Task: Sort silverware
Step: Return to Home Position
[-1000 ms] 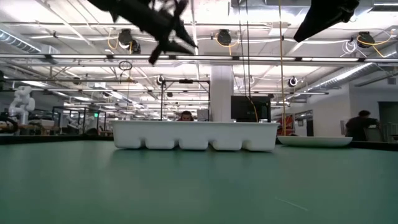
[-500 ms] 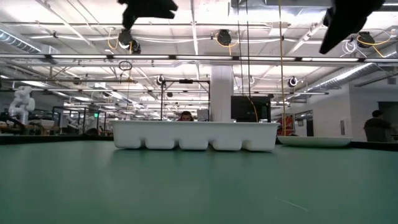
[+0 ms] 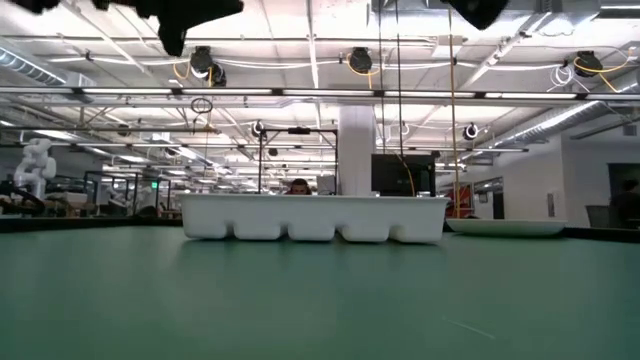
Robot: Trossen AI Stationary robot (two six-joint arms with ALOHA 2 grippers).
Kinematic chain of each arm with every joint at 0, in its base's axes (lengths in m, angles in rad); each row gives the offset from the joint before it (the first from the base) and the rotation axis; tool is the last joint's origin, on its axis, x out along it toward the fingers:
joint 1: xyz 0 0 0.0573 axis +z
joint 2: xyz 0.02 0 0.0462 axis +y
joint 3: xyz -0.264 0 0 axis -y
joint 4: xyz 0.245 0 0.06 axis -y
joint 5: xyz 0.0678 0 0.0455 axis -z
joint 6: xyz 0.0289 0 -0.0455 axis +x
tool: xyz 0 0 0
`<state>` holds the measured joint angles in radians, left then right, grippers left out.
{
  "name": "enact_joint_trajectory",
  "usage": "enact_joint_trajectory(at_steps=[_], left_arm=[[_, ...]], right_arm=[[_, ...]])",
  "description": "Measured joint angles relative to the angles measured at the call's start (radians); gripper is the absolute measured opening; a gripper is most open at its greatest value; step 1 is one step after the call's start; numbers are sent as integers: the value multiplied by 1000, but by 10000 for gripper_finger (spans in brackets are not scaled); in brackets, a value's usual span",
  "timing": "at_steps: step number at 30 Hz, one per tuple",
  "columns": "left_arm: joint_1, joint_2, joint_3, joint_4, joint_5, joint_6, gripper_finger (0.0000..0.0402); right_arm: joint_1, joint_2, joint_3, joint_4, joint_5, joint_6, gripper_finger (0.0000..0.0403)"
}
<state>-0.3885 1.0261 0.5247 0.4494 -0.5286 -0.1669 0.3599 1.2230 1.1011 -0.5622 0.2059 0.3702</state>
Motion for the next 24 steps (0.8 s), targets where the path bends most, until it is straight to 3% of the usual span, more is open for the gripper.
enact_joint_trajectory(at_steps=[5, 10, 19, 24], left_arm=[[8, -75, -151, 211, 35, 27, 96], [9, -189, -218, 243, 75, 73, 95], [33, -486, -224, -25, 67, 100, 95], [57, -555, -223, -129, 86, 69, 90]], right_arm=[[-60, -94, -35, 134, 6, -127, 68], [-126, -286, -201, 297, 5, -158, 68], [-180, -579, -592, 656, -3, -143, 68], [-195, -677, -732, 747, -25, -128, 68]])
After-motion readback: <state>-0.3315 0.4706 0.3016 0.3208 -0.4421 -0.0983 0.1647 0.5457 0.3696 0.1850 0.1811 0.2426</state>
